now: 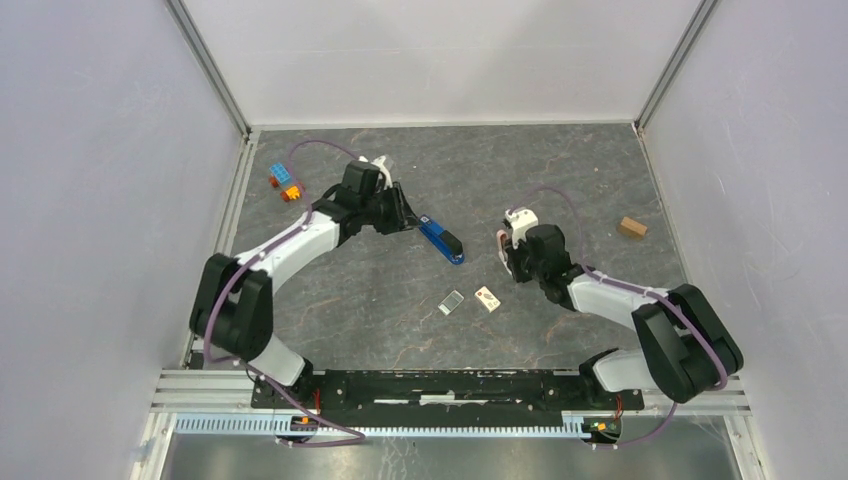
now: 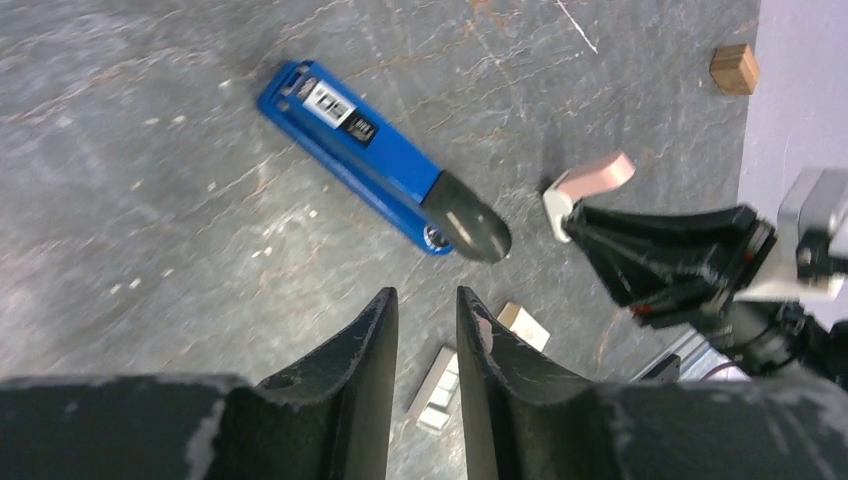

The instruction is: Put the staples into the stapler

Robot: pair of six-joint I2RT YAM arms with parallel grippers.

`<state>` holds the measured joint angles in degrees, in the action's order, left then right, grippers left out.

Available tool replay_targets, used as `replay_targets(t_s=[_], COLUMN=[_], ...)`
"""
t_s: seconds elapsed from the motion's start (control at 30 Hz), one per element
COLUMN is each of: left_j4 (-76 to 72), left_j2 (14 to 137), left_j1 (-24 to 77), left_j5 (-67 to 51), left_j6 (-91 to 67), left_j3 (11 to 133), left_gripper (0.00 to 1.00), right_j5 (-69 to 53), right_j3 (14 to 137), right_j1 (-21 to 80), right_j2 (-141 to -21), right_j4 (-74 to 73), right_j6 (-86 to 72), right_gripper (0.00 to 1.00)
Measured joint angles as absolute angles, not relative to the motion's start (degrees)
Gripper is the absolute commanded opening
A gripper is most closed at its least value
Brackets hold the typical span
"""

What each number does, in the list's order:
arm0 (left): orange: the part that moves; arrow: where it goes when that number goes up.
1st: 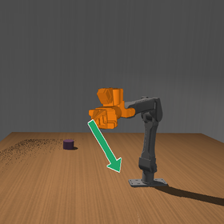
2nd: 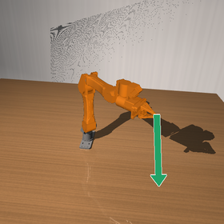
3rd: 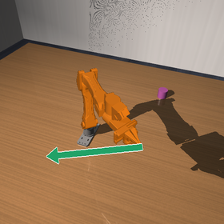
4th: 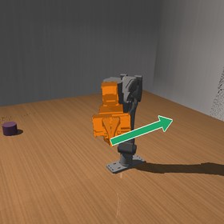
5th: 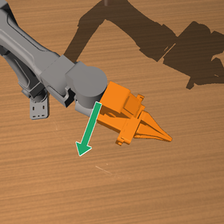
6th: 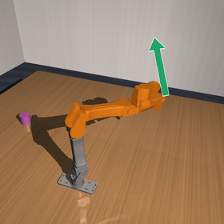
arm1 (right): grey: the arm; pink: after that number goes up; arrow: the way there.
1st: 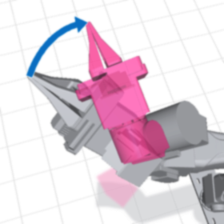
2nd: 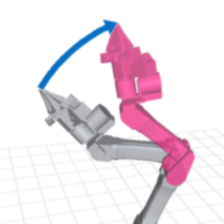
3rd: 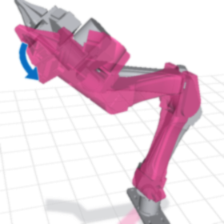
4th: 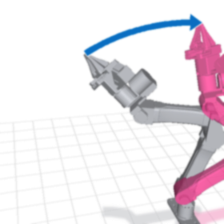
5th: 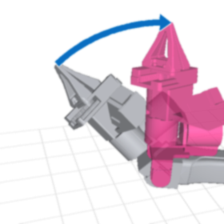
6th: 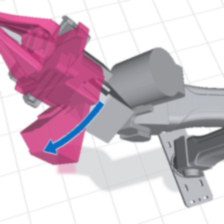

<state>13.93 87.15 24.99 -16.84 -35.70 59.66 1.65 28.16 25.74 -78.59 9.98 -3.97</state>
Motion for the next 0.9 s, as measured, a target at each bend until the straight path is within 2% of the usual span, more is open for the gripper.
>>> replay_targets(t_s=[0.37,0.9], left_j4=[6.46,0.60], left_j2=[106.00,122.91], left_j1=[31.70,36.47], left_j5=[-19.25,-23.70], left_j6=[-40.40,-46.70], left_j3=[74.54,82.37], left_gripper=[0.29,0.23], right_j5=[-0.64,-0.54], right_j3=[24.03,22.70], right_j1=[28.21,28.40], right_j2=[-76.99,-78.46], right_j4=[15.94,20.95], right_j6=[-1.32,-1.23], right_gripper=[0.22,0.22])
